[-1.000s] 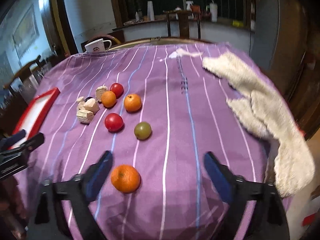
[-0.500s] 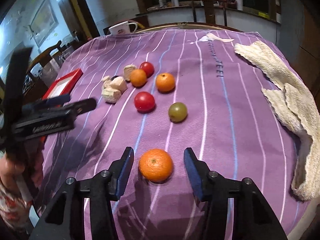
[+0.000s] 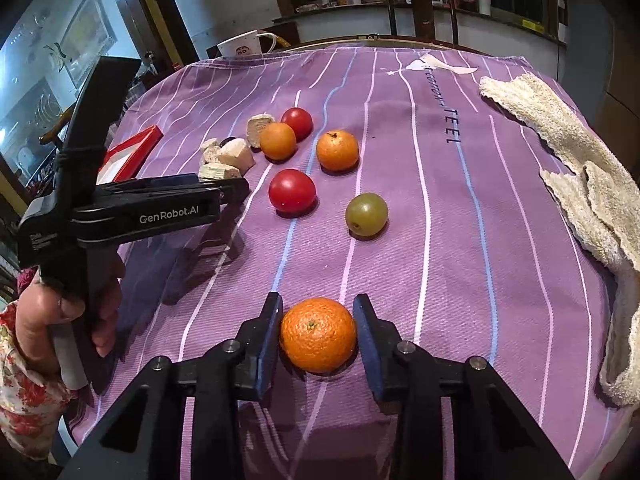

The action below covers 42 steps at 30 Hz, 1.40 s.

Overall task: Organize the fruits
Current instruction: 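Grasp the large cream wooden block with left tool while right tool grasps the tangerine, then carry block and tangerine to the red-rimmed tray while left tool releases the block inside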

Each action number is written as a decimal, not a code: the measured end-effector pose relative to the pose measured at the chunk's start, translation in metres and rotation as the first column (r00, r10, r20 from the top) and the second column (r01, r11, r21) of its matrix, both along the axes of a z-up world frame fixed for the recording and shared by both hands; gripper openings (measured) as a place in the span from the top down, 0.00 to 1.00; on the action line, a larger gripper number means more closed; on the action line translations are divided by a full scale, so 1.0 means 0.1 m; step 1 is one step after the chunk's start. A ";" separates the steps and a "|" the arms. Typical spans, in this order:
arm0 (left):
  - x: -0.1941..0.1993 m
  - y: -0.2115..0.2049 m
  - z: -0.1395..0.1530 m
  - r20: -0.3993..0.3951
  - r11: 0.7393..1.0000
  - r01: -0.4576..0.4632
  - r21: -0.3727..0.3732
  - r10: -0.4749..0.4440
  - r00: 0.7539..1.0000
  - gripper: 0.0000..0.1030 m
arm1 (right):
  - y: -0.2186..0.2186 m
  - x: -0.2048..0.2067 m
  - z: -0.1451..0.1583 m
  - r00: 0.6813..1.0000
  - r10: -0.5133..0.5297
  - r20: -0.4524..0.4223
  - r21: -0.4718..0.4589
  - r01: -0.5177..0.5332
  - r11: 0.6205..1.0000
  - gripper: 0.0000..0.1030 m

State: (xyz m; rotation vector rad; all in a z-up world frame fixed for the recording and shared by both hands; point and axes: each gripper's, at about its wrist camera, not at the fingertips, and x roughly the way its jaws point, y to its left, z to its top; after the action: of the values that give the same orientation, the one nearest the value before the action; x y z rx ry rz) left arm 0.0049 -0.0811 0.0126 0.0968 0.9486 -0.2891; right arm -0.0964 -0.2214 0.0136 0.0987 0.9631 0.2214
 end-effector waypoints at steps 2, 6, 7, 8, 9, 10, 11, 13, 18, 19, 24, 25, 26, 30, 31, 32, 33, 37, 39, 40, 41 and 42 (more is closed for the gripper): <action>-0.03 -0.02 0.02 -0.007 0.999 0.022 -0.026 -0.022 1.000 0.64 | 0.01 -0.01 0.00 1.000 -0.002 0.003 -0.002 0.002 1.000 0.63; -0.09 -0.04 0.06 0.004 1.000 0.014 -0.027 -0.013 1.000 0.65 | 0.01 -0.05 0.02 1.000 -0.003 0.000 -0.008 0.003 1.000 0.64; -0.12 -0.01 0.08 0.004 0.999 0.011 -0.036 -0.011 1.000 0.66 | 0.01 -0.05 0.02 1.000 -0.004 0.001 -0.005 0.004 1.000 0.64; -0.15 0.02 0.10 0.002 0.999 0.008 -0.049 -0.008 1.000 0.66 | 0.01 -0.07 0.04 1.000 -0.005 0.004 -0.002 0.005 1.000 0.64; -0.20 0.07 0.13 0.002 0.998 0.003 -0.069 -0.003 1.000 0.66 | 0.00 -0.08 0.06 1.000 -0.008 0.010 0.002 0.007 1.000 0.64; -0.23 0.11 0.16 0.003 0.997 0.000 -0.080 0.000 1.000 0.66 | 0.00 -0.11 0.11 1.000 -0.008 0.018 0.007 0.008 1.000 0.64; -0.28 0.18 0.21 0.008 0.995 -0.003 -0.096 0.003 1.000 0.66 | 0.01 -0.12 0.15 1.000 -0.006 0.026 0.012 0.006 1.000 0.64; -0.38 0.29 0.30 0.017 0.993 -0.008 -0.115 0.010 1.000 0.66 | 0.05 -0.16 0.27 0.999 0.013 0.049 0.028 -0.014 1.000 0.64; -0.62 0.72 0.59 0.066 0.989 -0.041 -0.145 0.051 0.997 0.66 | 0.35 -0.19 0.56 0.991 0.093 0.094 0.063 -0.099 0.993 0.63; -0.68 0.85 0.65 0.079 0.987 -0.055 -0.149 0.067 0.995 0.66 | 0.45 -0.17 0.61 0.988 0.117 0.097 0.070 -0.124 0.990 0.63; -0.76 1.50 0.86 0.121 0.981 -0.152 -0.123 0.167 0.978 0.66 | 1.06 -0.02 0.78 0.966 0.241 0.099 0.078 -0.249 0.965 0.63; -0.75 1.69 0.89 0.136 0.977 -0.193 -0.095 0.204 0.969 0.66 | 1.23 0.02 0.81 0.957 0.272 0.098 0.083 -0.280 0.956 0.63; -0.73 1.84 0.90 0.148 0.971 -0.227 -0.071 0.235 0.961 0.66 | 1.41 0.08 0.84 0.948 0.304 0.097 0.088 -0.312 0.946 0.63; -0.54 2.47 0.86 0.129 0.936 -0.348 -0.043 0.351 0.927 0.66 | 2.00 0.33 0.86 0.919 0.381 0.099 0.093 -0.390 0.916 0.63; -0.51 2.57 0.84 0.121 0.929 -0.367 -0.041 0.369 0.921 0.66 | 2.15 0.42 0.85 0.913 0.397 0.093 0.110 -0.406 0.907 0.63; -0.47 2.68 0.80 0.110 0.922 -0.386 -0.039 0.388 0.915 0.66 | 2.30 0.51 0.82 0.909 0.409 0.085 0.127 -0.417 0.900 0.63; -0.42 2.76 0.75 0.096 0.914 -0.404 -0.040 0.406 0.909 0.66 | 2.44 0.59 0.78 0.906 0.416 0.078 0.130 -0.423 0.897 0.63; -0.25 3.06 0.53 0.017 0.888 -0.455 -0.062 0.457 0.890 0.66 | 2.89 0.84 0.55 0.897 0.439 0.046 0.093 -0.442 0.892 0.63; -0.18 3.16 0.44 -0.005 0.878 -0.474 -0.062 0.475 0.880 0.66 | 3.03 0.94 0.42 0.895 0.446 0.023 0.085 -0.447 0.891 0.63; -0.18 3.20 0.40 -0.012 0.875 -0.481 -0.060 0.481 0.877 0.66 | 3.09 0.98 0.36 0.894 0.448 0.012 0.080 -0.448 0.891 0.63; -0.16 3.22 0.36 -0.022 0.872 -0.486 -0.059 0.486 0.874 0.66 | 3.15 1.03 0.30 0.894 0.449 0.003 0.074 -0.448 0.891 0.63; -0.15 3.25 0.32 -0.033 0.869 -0.491 -0.060 0.490 0.871 0.66 | 3.17 1.05 0.25 0.893 0.450 -0.003 0.068 -0.448 0.891 0.63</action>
State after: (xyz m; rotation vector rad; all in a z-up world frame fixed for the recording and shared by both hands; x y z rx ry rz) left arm -0.0103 0.2435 0.0441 -0.2103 0.9455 0.1530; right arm 0.0087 0.0957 0.0389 -0.0653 0.9883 0.6824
